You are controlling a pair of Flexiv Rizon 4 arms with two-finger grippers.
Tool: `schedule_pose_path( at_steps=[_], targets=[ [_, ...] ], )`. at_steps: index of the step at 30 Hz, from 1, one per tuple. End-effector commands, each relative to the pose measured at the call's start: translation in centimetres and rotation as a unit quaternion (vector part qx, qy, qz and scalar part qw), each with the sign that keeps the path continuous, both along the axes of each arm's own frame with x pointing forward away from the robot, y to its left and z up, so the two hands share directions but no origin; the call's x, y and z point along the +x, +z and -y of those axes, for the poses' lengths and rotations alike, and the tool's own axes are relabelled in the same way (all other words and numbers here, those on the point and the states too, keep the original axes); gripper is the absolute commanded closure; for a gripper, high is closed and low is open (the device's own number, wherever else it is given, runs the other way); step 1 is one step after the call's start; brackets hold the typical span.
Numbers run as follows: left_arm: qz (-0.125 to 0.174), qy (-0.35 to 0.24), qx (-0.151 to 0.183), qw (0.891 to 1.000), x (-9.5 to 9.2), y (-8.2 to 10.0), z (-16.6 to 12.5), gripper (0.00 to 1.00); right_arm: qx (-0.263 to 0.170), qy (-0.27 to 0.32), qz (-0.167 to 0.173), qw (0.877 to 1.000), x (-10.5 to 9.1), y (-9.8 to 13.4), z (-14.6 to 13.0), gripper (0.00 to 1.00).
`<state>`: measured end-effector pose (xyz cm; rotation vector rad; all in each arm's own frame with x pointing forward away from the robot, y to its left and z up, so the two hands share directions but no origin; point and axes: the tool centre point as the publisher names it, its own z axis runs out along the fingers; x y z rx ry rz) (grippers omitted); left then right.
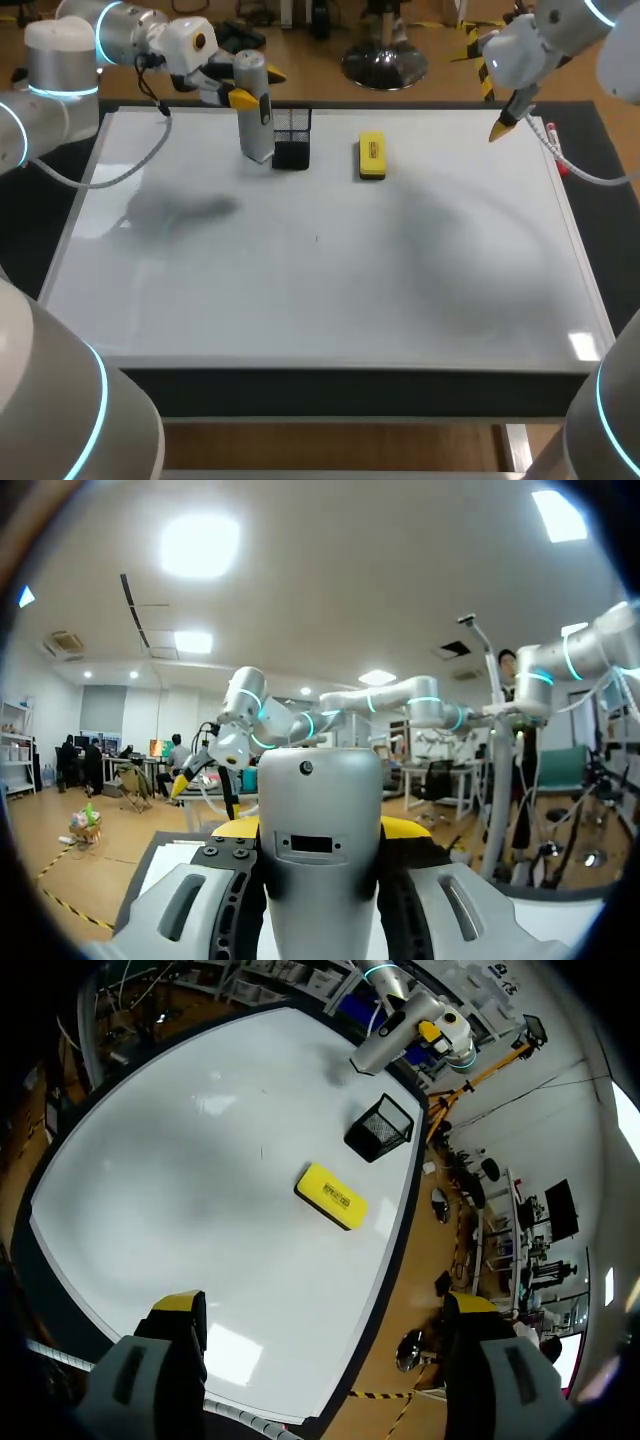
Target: Pick up the inspection probe, press it on each red-marked spot on the whiteboard one by one, put down the probe, pick up the eraser, and wipe off all the red marks.
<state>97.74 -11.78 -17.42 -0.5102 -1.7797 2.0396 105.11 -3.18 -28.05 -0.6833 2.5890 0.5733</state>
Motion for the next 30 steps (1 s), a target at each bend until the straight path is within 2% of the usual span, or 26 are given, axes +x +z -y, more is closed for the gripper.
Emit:
schedule_pose_path(
  at_steps=[1, 6, 11, 19, 21, 30],
  targets=[
    [0.017, 0.029, 0.022, 0.999, -0.2, 1.5, 0.4, 1.0, -0.002, 0.001, -0.001, 1.0, 0.1, 0.0, 0.0, 0.0],
    [0.037, 0.048, 0.015, 0.998, 1.2, 2.5, 1.0, 1.0, -0.002, 0.001, -0.001, 1.0, 0.1, 0.0, 0.0, 0.0],
    [0.052, 0.066, 0.011, 0.996, 2.8, 2.8, 1.8, 1.0, -0.002, 0.001, -0.001, 1.0, 0.1, 0.0, 0.0, 0.0],
    [0.046, 0.121, 0.01, 0.991, 5.1, 1.7, 2.2, 1.0, -0.002, 0.001, -0.001, 1.0, 0.1, 0.0, 0.0, 0.0],
    [0.042, 0.134, 0.001, 0.99, 5.6, 1.6, 2.3, 1.0, -0.002, 0.001, -0.001, 1.0, 0.1, 0.0, 0.0, 0.0],
    [0.033, 0.155, -0.006, 0.987, 7.2, 1.2, 3.6, 1.0, -0.002, 0.001, -0.001, 1.0, 0.1, 0.0, 0.0, 0.0]
  ],
)
